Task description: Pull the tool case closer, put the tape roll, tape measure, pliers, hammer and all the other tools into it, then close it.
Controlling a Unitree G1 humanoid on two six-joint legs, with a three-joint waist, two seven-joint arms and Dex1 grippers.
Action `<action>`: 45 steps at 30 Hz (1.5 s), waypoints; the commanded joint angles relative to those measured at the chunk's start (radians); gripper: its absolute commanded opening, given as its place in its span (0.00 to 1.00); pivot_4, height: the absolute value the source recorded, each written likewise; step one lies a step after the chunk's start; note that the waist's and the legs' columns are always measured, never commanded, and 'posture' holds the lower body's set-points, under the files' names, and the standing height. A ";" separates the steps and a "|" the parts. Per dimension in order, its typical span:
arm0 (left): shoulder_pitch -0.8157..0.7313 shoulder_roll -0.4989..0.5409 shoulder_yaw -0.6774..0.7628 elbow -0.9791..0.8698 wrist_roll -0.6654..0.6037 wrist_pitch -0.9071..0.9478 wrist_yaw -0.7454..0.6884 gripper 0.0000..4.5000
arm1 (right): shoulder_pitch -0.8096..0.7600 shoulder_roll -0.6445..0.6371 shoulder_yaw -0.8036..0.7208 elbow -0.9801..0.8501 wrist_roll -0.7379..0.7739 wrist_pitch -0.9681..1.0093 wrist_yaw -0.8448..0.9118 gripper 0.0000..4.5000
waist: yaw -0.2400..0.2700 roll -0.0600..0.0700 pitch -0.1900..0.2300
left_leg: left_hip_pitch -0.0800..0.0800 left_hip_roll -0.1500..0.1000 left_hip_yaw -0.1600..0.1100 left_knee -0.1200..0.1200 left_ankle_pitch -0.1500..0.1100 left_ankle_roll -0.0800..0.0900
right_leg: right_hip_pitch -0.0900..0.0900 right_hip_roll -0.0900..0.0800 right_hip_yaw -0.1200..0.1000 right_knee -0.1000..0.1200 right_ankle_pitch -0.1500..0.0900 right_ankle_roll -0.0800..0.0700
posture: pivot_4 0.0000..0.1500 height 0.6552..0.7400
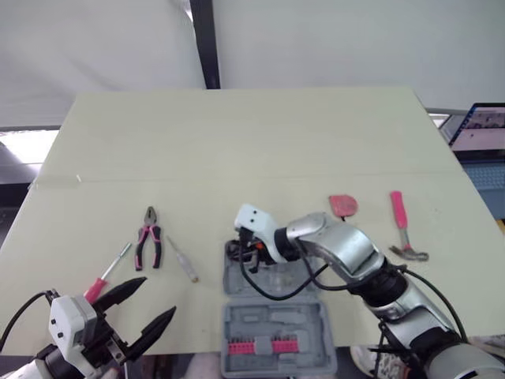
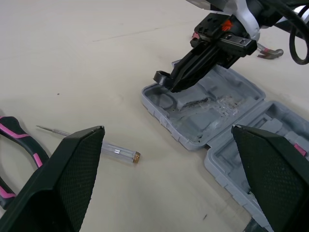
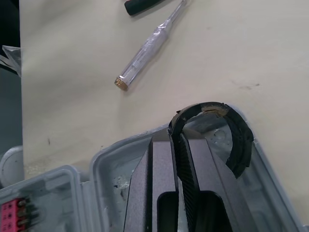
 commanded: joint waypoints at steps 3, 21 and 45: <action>-0.011 0.020 -0.006 -0.033 -0.005 -0.001 0.000 1.00 | -0.020 0.026 0.020 0.046 -0.032 -0.067 0.007 0.01 | 0.000 0.000 0.000 | 0.000 0.000 0.000 0.000 0.000 0.000 | 0.000 0.000 0.000 0.000 0.000 0.000 | 1.00 1.00; -0.023 0.031 -0.027 -0.091 -0.007 0.043 0.054 1.00 | -0.001 0.023 0.036 0.030 -0.039 -0.060 0.048 0.01 | 0.000 0.000 0.000 | 0.000 0.000 0.000 0.000 0.000 0.000 | -0.001 0.000 0.000 0.000 0.000 0.000 | 1.00 1.00; -0.024 0.036 -0.043 -0.122 -0.005 0.062 0.080 1.00 | 0.002 0.040 0.043 0.053 -0.061 -0.086 0.036 0.01 | 0.000 0.000 0.000 | 0.000 0.000 0.000 0.000 0.000 0.000 | -0.001 0.000 0.000 0.000 0.000 0.000 | 1.00 1.00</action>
